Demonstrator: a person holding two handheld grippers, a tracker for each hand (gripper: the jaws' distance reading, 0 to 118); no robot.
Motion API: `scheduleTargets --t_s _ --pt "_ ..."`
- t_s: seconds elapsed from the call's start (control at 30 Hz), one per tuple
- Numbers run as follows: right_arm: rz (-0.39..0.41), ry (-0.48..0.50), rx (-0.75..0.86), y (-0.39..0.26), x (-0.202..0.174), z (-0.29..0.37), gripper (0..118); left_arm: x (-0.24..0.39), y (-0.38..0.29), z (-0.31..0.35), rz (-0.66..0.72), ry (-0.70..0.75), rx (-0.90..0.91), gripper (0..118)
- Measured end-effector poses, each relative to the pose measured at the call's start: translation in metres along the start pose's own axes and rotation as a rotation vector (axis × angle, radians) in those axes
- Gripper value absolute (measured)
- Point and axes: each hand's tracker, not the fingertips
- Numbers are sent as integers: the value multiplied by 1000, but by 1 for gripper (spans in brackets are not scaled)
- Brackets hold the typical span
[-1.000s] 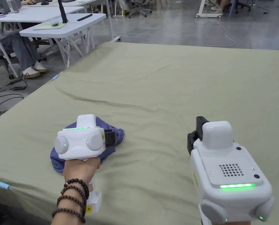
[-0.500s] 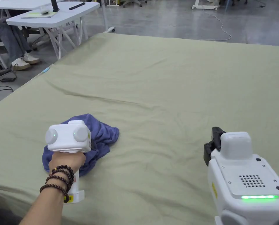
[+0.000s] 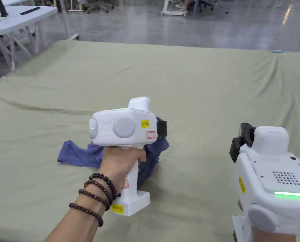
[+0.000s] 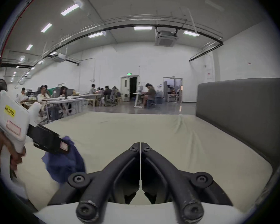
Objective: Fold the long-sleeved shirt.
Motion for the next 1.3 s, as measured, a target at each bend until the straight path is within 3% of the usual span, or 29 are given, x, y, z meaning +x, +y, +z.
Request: scheduleTargets --t_s 0.2,0.3,0.33,0.4,0.43,0.7,0.8,0.83,0.87,0.9,0.93,1.2,1.23,1.3 --pt "-2 -172 -27 0 85 28 0 141 -55 -131 -100 -173 -179 6" --pt "-2 -246 -63 0 114 41 0 163 -86 -166 -120 -130 -207 8" --pt "-5 -246 -64 0 122 45 0 163 -91 -166 -128 -101 -195 28" --pt "-5 -257 -66 -1 133 53 0 154 -94 -159 -120 -121 -158 98" --pt "-3 -262 -71 -2 135 54 0 150 -91 -151 -106 -149 -135 118" --pt "-29 -184 -87 -2 114 41 0 94 -73 -9 -121 -93 201 118" --pt "-20 -142 -79 1 101 41 0 67 -99 47 -123 34 306 116" --pt "-16 -134 -82 1 95 40 0 58 -108 62 -130 92 317 102" --pt "-14 -133 -85 1 91 41 0 50 -118 71 -128 158 309 68" --pt "-17 -131 -89 2 86 42 0 42 -127 80 -125 220 326 6" --pt "-29 -116 -87 3 83 44 0 33 -135 85 -92 263 285 0" --pt "-29 -88 -90 1 63 48 0 14 -141 82 -73 225 203 0" --pt "-28 -86 -91 0 64 48 0 13 -138 76 -74 216 190 14" --pt "-23 -85 -97 -1 65 47 0 21 -135 54 -79 214 168 84"
